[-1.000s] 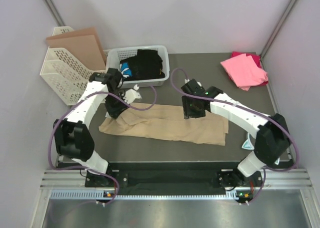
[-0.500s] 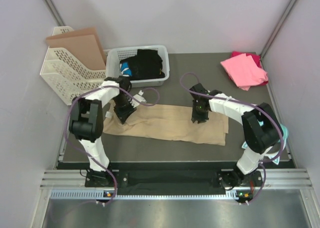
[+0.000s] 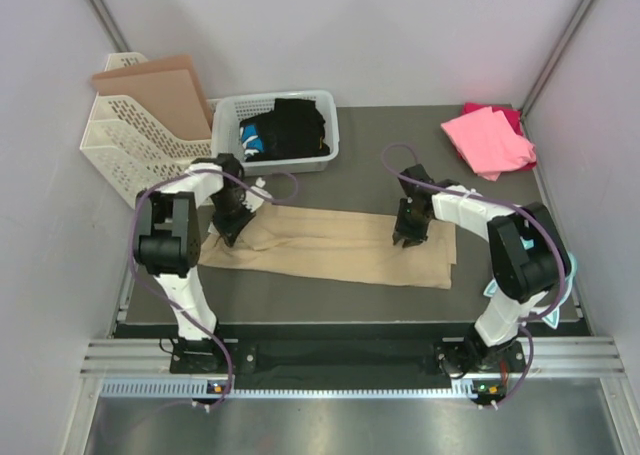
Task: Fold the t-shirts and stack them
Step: Fold the other side of the tshirt into a rectangle, then grab the bottom of the folded rectangular tshirt with right arm
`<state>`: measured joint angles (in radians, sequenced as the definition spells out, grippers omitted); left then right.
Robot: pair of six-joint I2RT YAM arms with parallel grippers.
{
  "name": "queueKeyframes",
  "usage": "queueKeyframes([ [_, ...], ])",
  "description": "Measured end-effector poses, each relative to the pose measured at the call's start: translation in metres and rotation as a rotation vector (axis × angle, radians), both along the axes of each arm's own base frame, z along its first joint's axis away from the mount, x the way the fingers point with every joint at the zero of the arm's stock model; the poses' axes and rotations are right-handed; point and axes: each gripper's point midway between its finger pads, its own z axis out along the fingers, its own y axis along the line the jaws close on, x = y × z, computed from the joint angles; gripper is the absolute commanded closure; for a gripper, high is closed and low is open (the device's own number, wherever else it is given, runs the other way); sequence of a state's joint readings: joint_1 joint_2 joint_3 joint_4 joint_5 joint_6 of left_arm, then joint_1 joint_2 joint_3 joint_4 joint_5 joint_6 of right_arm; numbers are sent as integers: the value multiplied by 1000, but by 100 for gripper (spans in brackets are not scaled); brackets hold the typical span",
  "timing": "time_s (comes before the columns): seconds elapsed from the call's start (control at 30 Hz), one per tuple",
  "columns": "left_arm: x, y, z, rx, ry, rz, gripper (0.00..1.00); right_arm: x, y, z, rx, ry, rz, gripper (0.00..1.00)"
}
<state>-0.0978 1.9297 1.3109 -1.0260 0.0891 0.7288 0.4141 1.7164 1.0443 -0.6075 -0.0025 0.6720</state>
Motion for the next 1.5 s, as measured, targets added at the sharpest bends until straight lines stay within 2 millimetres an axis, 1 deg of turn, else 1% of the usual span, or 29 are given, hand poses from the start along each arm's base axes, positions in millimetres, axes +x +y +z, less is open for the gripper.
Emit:
queueKeyframes([
  [0.1, 4, 29, 5, 14, -46, 61, 82, 1, -1, 0, 17, 5, 0, 69],
  [0.13, 4, 42, 7, 32, -62, 78, 81, 1, -1, 0, 20, 6, 3, 69],
  [0.23, -4, 75, 16, 88, -101, 116, 80, 1, -2, 0, 24, 6, 11, 68],
  [0.3, -9, 83, 27, 105, -121, 119, 80, 1, -2, 0, 28, 6, 20, 65],
  [0.37, -10, 81, 43, 101, -157, 104, 79, 1, -2, 1, 28, 4, 30, 60],
  [0.4, -9, 77, 52, 88, -171, 94, 78, 2, -3, 2, 21, 0, 35, 52],
  [0.47, -3, 70, 73, 66, -212, 82, 78, 1, -11, 8, -7, -8, 34, 49],
  [0.5, 2, 65, 88, 49, -238, 74, 78, 1, -17, 13, -19, -15, 29, 44],
  [0.53, 8, 61, 100, 39, -268, 66, 77, 1, -23, 20, -25, -26, 19, 40],
  [0.6, 20, 49, 128, 13, -340, 39, 76, 2, -36, 39, -26, -65, -7, 37],
  [0.67, 26, 28, 153, -20, -411, -9, 75, 5, -50, 62, -18, -131, -44, 37],
  [0.7, 26, 14, 162, -41, -436, -43, 76, 7, -60, 76, -13, -176, -71, 36],
  [0.73, 22, 0, 169, -59, -456, -73, 76, 6, -66, 82, -12, -198, -89, 36],
  [0.77, 20, -13, 171, -72, -459, -109, 76, 4, -74, 86, -14, -216, -109, 36],
  [0.8, 18, -25, 172, -85, -460, -139, 76, 0, -80, 86, -18, -219, -126, 34],
  [0.83, 15, -40, 171, -104, -455, -169, 76, -5, -86, 82, -25, -209, -138, 33],
  [0.87, 14, -48, 166, -113, -436, -182, 77, -14, -92, 71, -43, -174, -146, 32],
  [0.9, 14, -51, 161, -117, -419, -184, 78, -17, -94, 67, -50, -160, -151, 31],
  [1.0, 20, -54, 135, -108, -337, -154, 78, -35, -101, 48, -78, -78, -149, 30],
  [1.07, 24, -54, 117, -98, -288, -136, 79, -38, -107, 41, -89, -47, -158, 30],
  [1.13, 26, -55, 105, -90, -256, -126, 79, -39, -115, 38, -97, -33, -177, 30],
  [1.2, 26, -55, 99, -85, -241, -117, 79, -39, -122, 35, -103, -25, -194, 30],
  [1.37, 26, -55, 99, -79, -239, -112, 79, -40, -130, 30, -119, -10, -217, 29],
  [1.5, 26, -54, 97, -69, -245, -114, 79, -44, -130, 12, -127, 35, -216, 30],
])
